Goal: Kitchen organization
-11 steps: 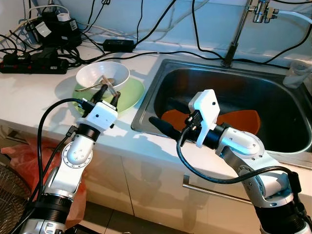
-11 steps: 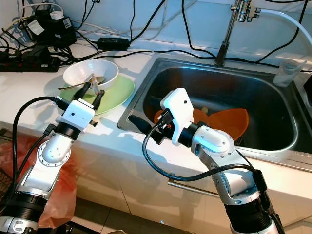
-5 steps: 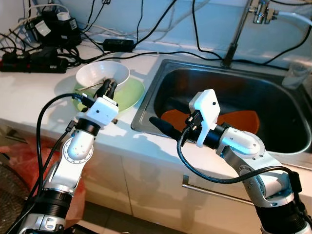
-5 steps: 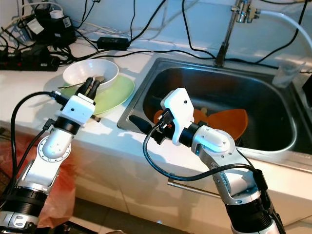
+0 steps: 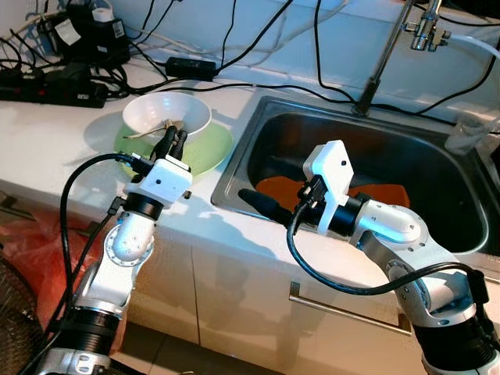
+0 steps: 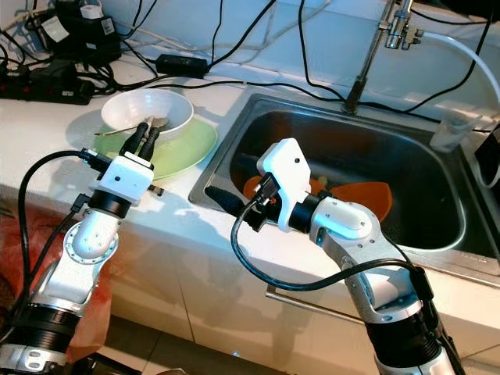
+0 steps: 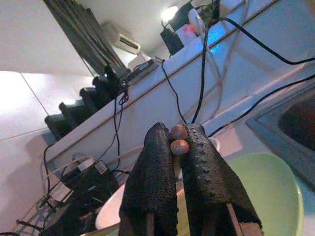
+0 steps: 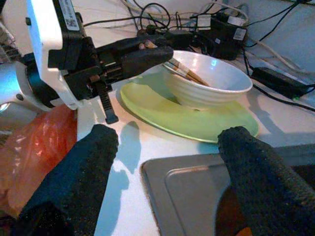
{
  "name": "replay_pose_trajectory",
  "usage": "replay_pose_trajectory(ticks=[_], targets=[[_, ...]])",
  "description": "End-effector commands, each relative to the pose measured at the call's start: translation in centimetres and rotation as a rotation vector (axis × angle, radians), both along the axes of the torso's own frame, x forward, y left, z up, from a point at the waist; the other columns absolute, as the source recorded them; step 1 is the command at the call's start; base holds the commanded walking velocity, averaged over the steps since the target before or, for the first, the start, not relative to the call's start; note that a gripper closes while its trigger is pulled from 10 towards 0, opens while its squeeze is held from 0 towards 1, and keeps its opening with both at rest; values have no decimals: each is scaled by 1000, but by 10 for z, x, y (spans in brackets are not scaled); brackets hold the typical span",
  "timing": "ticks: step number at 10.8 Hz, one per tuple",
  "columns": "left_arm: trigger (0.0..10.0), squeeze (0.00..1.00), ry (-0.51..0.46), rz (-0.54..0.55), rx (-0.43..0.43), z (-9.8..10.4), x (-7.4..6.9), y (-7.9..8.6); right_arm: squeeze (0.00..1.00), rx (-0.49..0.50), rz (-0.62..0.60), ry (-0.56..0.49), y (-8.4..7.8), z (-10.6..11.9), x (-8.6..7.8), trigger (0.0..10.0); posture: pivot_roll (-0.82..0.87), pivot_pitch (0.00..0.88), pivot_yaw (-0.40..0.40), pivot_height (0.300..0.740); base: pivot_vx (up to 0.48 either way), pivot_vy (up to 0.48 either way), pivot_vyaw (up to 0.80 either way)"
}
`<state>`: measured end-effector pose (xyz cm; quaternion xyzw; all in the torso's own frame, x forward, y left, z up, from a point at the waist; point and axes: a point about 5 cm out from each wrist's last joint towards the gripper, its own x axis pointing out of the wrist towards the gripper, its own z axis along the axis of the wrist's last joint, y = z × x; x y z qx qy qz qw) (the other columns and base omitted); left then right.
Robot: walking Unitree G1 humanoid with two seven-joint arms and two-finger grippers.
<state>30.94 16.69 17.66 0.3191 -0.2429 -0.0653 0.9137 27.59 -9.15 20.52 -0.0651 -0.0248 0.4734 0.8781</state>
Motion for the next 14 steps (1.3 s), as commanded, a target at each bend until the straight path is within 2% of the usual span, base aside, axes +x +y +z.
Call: replay_pose_trajectory(ticks=[1, 5, 9, 12, 14], targets=[[0, 0, 2, 6, 2, -1, 0, -2, 0, -11, 3, -2, -2, 2, 3, 10000, 56, 0, -97, 740, 0, 0, 0], [0, 0, -8, 5, 11, 1, -1, -2, 0, -11, 10, 4, 0, 1, 2, 10000, 55, 0, -92, 740, 0, 0, 0], [0, 0, -38, 7, 9, 14, 3, -3, 0, -8, -1, 7, -2, 0, 2, 10000, 50, 0, -82, 740, 0, 0, 0], [0, 0, -70, -27, -9, 29, 9, -10, 0, 14, -49, -11, -1, 0, 5, 10000, 10, 0, -5, 740, 0, 0, 0], [0, 0, -103, -67, -2, 41, 14, -17, 0, 24, -70, -10, 0, -3, 2, 10000, -5, 0, 19, 740, 0, 0, 0]])
